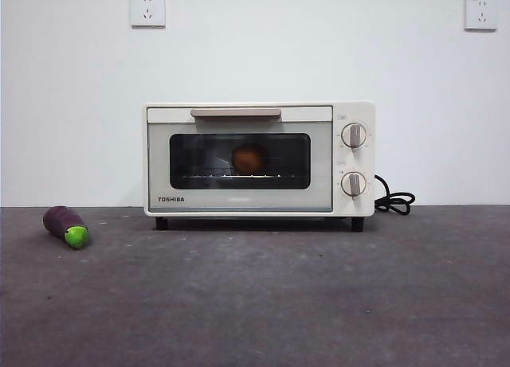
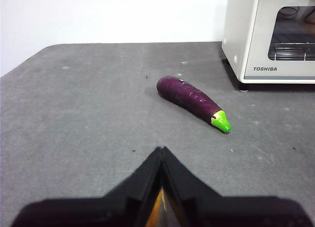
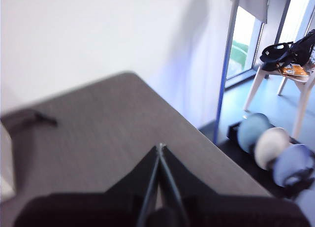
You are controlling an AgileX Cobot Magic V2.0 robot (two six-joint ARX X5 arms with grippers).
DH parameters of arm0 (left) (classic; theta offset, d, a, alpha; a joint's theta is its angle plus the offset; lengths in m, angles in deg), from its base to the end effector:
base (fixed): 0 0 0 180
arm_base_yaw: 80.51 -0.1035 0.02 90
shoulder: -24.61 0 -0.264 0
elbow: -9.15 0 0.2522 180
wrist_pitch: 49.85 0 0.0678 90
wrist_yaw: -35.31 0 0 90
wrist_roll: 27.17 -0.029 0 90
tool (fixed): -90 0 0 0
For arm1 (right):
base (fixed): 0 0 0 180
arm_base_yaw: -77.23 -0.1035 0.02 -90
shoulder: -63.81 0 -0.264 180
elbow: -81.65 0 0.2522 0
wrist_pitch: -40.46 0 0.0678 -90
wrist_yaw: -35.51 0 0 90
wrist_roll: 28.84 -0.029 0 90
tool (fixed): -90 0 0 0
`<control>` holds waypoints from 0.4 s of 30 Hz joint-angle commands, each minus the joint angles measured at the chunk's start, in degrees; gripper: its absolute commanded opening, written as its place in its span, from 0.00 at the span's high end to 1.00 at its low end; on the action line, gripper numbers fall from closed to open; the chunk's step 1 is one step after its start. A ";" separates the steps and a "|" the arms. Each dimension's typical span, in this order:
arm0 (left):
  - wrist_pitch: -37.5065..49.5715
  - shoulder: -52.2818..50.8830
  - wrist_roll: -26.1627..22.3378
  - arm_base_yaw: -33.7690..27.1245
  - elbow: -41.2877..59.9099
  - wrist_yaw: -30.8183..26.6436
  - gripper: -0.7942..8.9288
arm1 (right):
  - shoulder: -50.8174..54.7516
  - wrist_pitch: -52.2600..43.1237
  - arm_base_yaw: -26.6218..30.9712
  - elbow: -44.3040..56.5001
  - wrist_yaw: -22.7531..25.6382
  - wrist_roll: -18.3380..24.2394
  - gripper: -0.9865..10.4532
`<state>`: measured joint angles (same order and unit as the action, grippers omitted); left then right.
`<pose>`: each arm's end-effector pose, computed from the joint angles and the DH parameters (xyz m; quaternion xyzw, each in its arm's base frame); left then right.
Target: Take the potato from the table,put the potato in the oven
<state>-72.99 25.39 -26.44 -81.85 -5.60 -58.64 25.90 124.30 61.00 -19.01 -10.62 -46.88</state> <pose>0.0962 0.0042 0.1526 -0.0045 0.0796 0.0465 0.9957 0.0152 -0.0165 0.4580 0.0592 0.1196 -0.2568 0.9572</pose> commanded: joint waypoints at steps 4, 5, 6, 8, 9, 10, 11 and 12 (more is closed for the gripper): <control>0.26 0.11 0.61 -0.17 0.57 -0.13 0.92 | 7.63 -22.32 3.48 20.72 -13.79 3.82 0.91; 0.28 0.11 0.61 -0.17 0.57 -0.13 0.92 | 9.07 -26.47 4.09 24.83 -16.83 5.46 0.91; 0.28 0.11 0.61 -0.17 0.57 -0.13 0.92 | 10.29 -29.94 4.70 28.33 -19.52 6.84 0.91; 0.28 0.11 0.61 -0.17 0.57 -0.13 0.92 | 13.07 -37.90 6.49 36.20 -26.49 9.27 0.91; 0.28 0.11 0.61 -0.17 0.57 -0.13 0.92 | 14.19 -40.96 7.41 39.30 -29.68 9.84 0.91; 0.28 0.11 0.61 -0.17 0.57 -0.15 0.92 | 15.43 -44.24 8.57 42.64 -33.42 10.47 0.91; 0.28 0.11 0.61 -0.17 0.57 -0.15 0.92 | 16.55 -47.10 9.73 45.68 -36.94 11.15 0.91; 0.28 0.11 0.63 -0.17 0.57 -0.13 0.92 | 17.42 -49.35 10.67 48.06 -39.34 11.56 0.91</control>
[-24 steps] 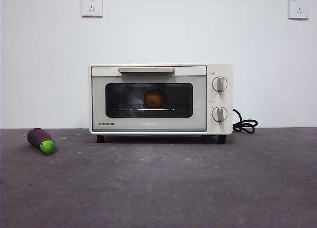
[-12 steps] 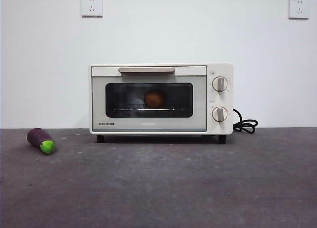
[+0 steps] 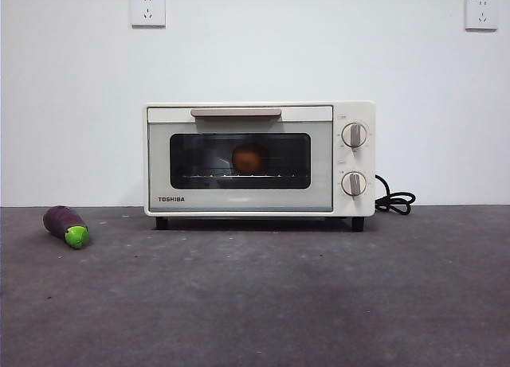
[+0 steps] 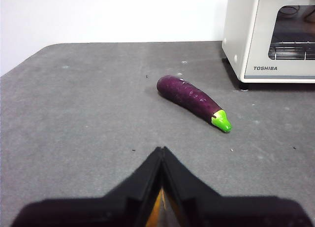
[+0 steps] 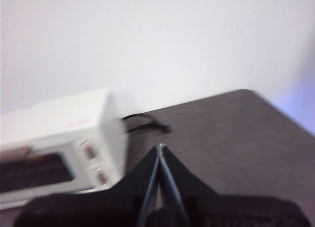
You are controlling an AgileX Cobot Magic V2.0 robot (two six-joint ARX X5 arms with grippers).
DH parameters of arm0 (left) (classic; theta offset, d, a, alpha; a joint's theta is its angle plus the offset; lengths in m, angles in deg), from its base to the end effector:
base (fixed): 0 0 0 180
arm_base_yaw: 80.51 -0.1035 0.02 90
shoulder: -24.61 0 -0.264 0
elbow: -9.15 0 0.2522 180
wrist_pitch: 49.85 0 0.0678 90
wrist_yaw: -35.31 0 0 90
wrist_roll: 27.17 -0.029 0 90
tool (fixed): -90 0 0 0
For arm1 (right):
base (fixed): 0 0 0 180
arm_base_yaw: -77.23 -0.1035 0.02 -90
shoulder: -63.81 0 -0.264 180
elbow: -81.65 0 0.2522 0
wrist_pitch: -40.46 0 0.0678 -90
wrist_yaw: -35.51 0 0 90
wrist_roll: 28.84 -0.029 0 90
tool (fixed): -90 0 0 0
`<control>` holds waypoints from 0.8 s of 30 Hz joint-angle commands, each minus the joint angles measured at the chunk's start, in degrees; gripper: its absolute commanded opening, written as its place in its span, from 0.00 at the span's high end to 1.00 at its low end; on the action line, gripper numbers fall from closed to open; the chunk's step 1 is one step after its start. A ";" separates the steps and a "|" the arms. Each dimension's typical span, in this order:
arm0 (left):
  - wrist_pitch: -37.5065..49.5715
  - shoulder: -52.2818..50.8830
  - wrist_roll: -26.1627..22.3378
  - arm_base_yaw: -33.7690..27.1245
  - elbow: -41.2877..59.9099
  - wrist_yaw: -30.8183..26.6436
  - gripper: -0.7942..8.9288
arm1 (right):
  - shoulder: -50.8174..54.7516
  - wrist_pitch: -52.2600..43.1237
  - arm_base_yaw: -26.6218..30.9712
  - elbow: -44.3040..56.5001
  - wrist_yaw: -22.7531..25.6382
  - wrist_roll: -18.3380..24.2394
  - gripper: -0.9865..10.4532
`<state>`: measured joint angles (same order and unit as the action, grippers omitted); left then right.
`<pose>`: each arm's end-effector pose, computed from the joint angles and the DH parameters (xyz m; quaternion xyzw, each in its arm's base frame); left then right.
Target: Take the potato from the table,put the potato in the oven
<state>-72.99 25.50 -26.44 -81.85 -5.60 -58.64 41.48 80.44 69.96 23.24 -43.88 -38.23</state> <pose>0.0963 0.0043 0.1524 -0.0045 0.0806 0.0465 0.9957 0.0758 0.0043 0.3458 0.0765 0.0311 -0.0318 0.9961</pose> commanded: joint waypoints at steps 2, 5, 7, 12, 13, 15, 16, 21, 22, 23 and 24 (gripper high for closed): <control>0.28 0.00 0.61 -0.17 0.57 -0.13 0.92 | 3.61 -10.67 3.48 10.86 -9.66 3.10 0.91; 0.28 0.00 0.61 -0.17 0.57 -0.15 0.92 | 4.85 -19.08 5.05 17.40 -10.21 3.50 0.91; 0.28 0.00 0.63 -0.17 0.57 -0.15 0.92 | 5.05 -23.26 5.88 21.29 -10.16 3.58 0.91; 0.28 0.00 0.61 -0.17 0.57 -0.13 0.92 | 5.07 -26.23 7.04 28.46 -9.70 4.46 0.91; 0.28 0.00 0.61 -0.17 0.57 -0.13 0.92 | 5.29 -26.18 7.04 29.79 -9.73 5.49 0.91; 0.28 0.00 0.61 -0.17 0.57 -0.13 0.92 | 6.23 -26.21 7.04 32.13 -9.81 7.32 0.91; 0.28 0.00 0.61 -0.17 0.57 -0.13 0.92 | 6.80 -26.23 7.04 33.14 -9.90 8.33 0.91; 0.28 0.00 0.61 -0.17 0.57 -0.13 0.92 | 9.92 -26.25 7.06 36.02 -10.62 13.11 0.91; 0.28 0.00 0.63 -0.17 0.57 -0.13 0.92 | 10.27 -26.21 7.23 36.35 -10.64 14.45 0.91; 0.28 0.00 0.61 -0.17 0.57 -0.15 0.92 | 10.40 -26.23 7.50 36.65 -10.84 15.63 0.91; 0.28 0.00 0.61 -0.17 0.57 -0.13 0.92 | 10.56 -26.25 7.82 36.94 -11.19 16.39 0.91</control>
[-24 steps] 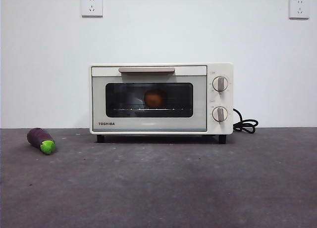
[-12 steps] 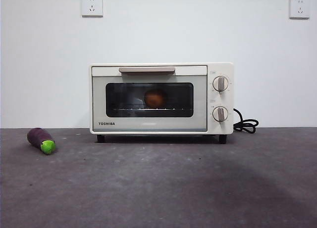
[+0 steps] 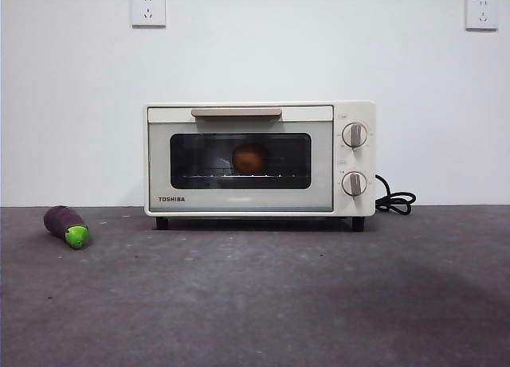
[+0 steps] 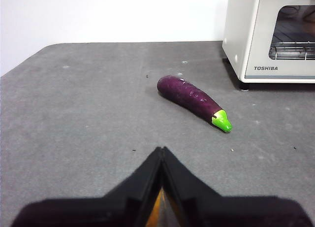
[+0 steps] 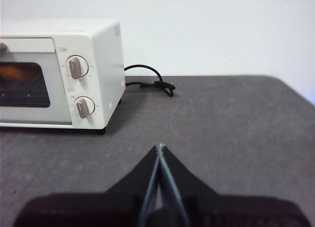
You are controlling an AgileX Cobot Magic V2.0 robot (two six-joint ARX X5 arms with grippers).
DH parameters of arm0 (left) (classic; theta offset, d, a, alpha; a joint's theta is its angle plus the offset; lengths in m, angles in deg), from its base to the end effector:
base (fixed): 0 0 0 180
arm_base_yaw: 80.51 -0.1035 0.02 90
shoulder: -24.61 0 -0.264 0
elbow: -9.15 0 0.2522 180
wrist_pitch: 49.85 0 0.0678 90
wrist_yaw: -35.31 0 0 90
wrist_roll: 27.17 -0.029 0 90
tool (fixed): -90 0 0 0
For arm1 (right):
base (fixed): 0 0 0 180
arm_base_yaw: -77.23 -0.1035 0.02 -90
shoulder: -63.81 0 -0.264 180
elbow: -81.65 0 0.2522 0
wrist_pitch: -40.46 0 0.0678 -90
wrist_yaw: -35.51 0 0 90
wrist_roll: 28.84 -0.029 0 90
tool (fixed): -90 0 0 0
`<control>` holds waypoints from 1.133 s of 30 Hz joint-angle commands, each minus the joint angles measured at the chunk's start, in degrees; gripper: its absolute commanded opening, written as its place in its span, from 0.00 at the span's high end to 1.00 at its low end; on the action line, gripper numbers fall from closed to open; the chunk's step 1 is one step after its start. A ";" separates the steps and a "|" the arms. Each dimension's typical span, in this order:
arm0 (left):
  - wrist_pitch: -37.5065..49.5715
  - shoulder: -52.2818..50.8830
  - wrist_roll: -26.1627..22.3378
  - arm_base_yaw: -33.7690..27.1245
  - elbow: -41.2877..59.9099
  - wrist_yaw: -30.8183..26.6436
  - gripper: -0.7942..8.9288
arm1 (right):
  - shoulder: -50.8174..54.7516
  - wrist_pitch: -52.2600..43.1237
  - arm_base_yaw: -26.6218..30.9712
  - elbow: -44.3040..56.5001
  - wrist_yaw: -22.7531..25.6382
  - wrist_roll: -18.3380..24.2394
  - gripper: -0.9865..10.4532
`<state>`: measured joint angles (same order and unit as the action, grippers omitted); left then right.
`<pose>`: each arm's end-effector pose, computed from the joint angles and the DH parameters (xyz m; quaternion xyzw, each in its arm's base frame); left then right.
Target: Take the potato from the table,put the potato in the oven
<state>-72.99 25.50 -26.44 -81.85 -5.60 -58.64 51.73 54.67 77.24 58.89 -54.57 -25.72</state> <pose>0.0963 0.0043 0.1524 -0.0045 0.0806 0.0465 0.9957 0.1063 0.0000 0.1995 -0.0272 0.0308 0.0014 0.9992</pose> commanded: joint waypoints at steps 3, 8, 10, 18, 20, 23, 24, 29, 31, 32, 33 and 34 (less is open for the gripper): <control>0.28 0.02 0.61 -0.17 0.57 -0.13 0.92 | 0.42 -0.48 1.38 2.47 -1.18 4.63 0.91; 0.28 0.02 0.61 -0.17 0.57 -0.13 0.92 | 1.77 -0.48 1.55 5.25 -1.25 4.63 0.91; 0.28 0.02 0.61 -0.17 0.57 -0.13 0.92 | 2.99 -0.48 1.55 6.36 -1.25 4.63 0.91; 0.28 0.04 0.63 -0.17 0.57 -0.13 0.92 | 8.90 5.51 1.53 8.22 -0.46 4.74 0.91; 0.26 0.04 0.61 -0.17 0.57 -0.13 0.92 | 10.03 7.96 1.53 8.22 -0.31 4.76 0.91; 0.28 0.04 0.61 -0.17 0.57 -0.13 0.92 | 11.43 10.10 1.53 8.17 -0.11 4.74 0.91; 0.26 0.04 0.63 -0.17 0.57 -0.15 0.92 | 11.65 10.19 1.53 8.17 -0.11 4.76 0.91; 0.26 0.04 0.61 -0.17 0.57 -0.13 0.92 | 11.65 10.23 1.53 8.17 -0.11 4.63 0.91; 0.26 0.04 0.61 -0.17 0.57 -0.13 0.92 | 11.65 10.23 1.53 8.17 0.39 4.63 0.91; 0.26 0.04 0.61 -0.17 0.57 -0.13 0.92 | 11.65 10.25 1.53 8.17 0.76 4.59 0.91; 0.26 0.04 0.61 -0.17 0.57 -0.13 0.92 | 11.65 10.27 1.53 8.17 0.90 4.55 0.91; 0.26 0.04 0.61 -0.17 0.57 -0.15 0.92 | 11.65 10.29 1.53 8.17 1.16 4.46 0.91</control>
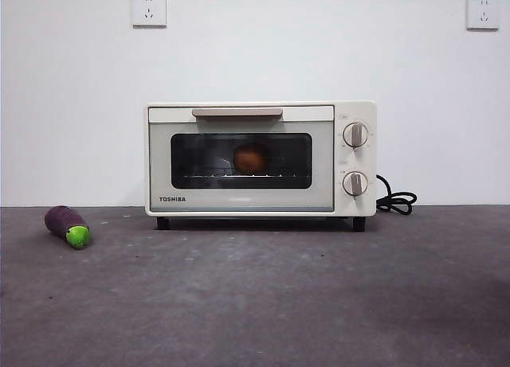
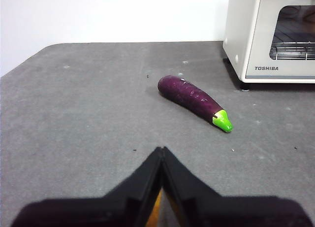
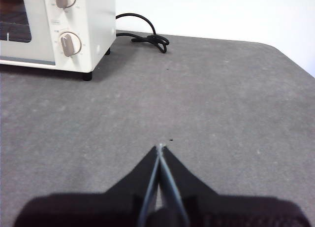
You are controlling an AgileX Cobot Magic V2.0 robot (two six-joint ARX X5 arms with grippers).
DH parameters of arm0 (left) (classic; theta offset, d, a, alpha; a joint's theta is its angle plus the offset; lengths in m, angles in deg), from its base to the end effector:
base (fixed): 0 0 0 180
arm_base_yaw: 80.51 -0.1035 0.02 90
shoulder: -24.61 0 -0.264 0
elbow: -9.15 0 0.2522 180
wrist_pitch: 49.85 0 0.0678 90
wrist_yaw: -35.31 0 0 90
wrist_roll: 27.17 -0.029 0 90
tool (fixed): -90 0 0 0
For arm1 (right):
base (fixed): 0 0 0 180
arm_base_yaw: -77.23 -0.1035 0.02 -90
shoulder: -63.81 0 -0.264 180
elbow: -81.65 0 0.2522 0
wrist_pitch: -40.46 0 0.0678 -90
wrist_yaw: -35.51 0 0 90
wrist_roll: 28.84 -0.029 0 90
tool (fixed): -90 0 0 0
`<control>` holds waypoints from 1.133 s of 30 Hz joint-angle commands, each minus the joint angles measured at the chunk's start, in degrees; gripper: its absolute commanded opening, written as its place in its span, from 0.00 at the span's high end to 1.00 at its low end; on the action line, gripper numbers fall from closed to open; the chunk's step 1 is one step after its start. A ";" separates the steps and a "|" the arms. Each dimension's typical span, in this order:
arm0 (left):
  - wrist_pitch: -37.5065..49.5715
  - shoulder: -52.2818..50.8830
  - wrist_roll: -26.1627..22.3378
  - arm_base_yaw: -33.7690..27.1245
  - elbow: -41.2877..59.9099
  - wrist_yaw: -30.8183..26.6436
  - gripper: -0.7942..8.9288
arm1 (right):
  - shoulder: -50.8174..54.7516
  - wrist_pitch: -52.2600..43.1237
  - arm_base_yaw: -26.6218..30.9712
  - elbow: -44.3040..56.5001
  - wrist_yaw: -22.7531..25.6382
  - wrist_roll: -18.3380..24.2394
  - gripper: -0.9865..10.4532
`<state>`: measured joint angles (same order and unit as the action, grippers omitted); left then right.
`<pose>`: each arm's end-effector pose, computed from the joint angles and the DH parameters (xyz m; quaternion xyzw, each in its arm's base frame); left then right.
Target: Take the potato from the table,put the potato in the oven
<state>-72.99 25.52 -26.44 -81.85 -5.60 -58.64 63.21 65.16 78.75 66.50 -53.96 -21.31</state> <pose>0.0963 0.0043 0.1524 -0.0045 0.0808 0.0465 0.9956 0.0954 -0.0028 0.1526 -0.0646 0.0894 -0.0120 0.9938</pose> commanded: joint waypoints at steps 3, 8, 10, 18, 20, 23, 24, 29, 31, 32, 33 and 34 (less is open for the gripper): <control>0.26 0.02 0.61 -0.17 0.57 -0.15 0.92 | 0.17 -0.20 0.02 0.57 0.55 -0.66 0.91; 0.26 0.02 0.63 -0.17 0.57 -0.13 0.92 | 0.17 -0.20 0.02 0.59 0.57 -4.61 0.91; 0.26 0.02 0.61 -0.17 0.57 -0.15 0.92 | 0.17 -0.17 0.02 0.57 0.57 -5.40 0.91; 0.26 0.02 0.61 -0.17 0.57 -0.13 0.92 | 0.17 -0.17 0.02 0.57 1.42 -6.16 0.91; 0.26 0.02 0.61 -0.17 0.57 -0.13 0.92 | 0.17 -0.20 0.00 0.57 1.40 -6.29 0.91; 0.26 0.02 0.63 -0.17 0.57 -0.15 0.92 | 0.17 -0.22 0.00 0.57 1.40 -6.23 0.91; 0.26 0.02 0.61 -0.17 0.57 -0.13 0.92 | 0.17 -0.22 0.00 0.57 1.42 -6.23 0.91; 0.26 0.02 0.61 -0.17 0.57 -0.13 0.92 | 0.17 -0.20 0.00 0.57 1.40 -6.23 0.91; 0.26 0.02 0.61 -0.17 0.57 -0.13 0.92 | 0.17 -0.20 -0.02 0.55 1.40 -6.23 0.91; 0.26 0.04 0.61 -0.17 0.57 -0.13 0.92 | 0.17 -0.20 -0.02 0.55 1.40 -6.23 0.91; 0.26 0.04 0.61 -0.17 0.57 -0.13 0.92 | 0.17 -0.20 -0.02 0.55 1.40 -6.23 0.91; 0.26 0.04 0.61 -0.17 0.57 -0.15 0.92 | 0.17 -0.20 0.00 0.55 1.40 -6.23 0.91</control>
<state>-72.97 25.52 -26.44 -81.85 -5.60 -58.64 63.21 65.27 78.75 66.50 -52.80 -26.90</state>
